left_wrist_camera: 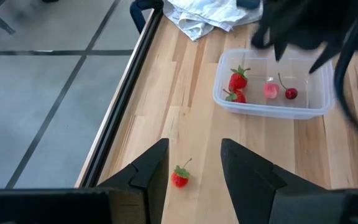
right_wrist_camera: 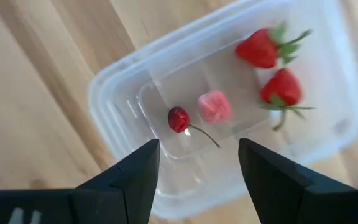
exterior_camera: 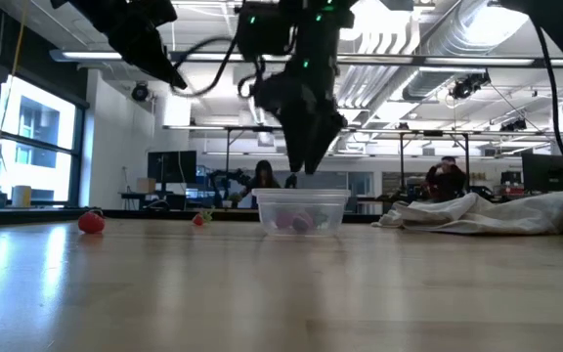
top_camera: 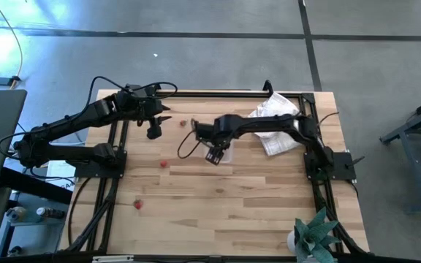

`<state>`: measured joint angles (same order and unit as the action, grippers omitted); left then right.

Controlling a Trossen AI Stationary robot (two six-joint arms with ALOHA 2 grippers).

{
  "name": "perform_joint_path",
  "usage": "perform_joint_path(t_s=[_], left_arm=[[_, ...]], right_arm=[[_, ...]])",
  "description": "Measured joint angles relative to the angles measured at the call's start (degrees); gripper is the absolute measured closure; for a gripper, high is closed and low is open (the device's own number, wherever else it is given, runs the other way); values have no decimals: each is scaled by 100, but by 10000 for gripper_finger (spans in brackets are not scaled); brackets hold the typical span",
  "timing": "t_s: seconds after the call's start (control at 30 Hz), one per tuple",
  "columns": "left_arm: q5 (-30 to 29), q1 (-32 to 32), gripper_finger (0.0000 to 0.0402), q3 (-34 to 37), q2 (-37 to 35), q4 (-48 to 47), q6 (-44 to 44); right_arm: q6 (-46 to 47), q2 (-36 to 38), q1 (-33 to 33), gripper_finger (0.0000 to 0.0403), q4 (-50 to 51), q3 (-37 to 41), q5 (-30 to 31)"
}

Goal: Pick and placing Produce into tupperware
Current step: Put the strawberry into the transparent container

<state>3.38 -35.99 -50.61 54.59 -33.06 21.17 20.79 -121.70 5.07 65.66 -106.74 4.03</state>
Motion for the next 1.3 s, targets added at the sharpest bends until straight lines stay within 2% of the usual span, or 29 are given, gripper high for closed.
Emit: perform_joint_path(t_s=[0.17,0.47,0.7,0.8,0.93,1.03,1.13,1.2,1.3], left_arm=[[0,0,266,-2,0,-2,2],[0,0,266,-2,0,0,2],[0,0,266,-1,1,-1,1],[0,0,266,-2,0,-2,0],[0,0,266,-2,1,-2,0],[0,0,266,-2,2,-2,2],[0,0,266,-2,2,0,1],[0,0,266,-2,2,1,2],[0,0,266,-2,1,1,1]], right_arm=[[-26,580,67,206,261,-2,247],[152,1887,209,273,1487,-2,1245],[339,2971,201,289,1599,98,1904],[580,3634,198,290,1380,744,2041],[839,4910,195,290,405,2408,1878],[872,5808,191,290,-911,3602,1069],[593,6485,187,290,-2179,4449,204],[340,6805,187,290,-2551,4880,-13],[-114,7095,189,290,-2602,5423,2]])
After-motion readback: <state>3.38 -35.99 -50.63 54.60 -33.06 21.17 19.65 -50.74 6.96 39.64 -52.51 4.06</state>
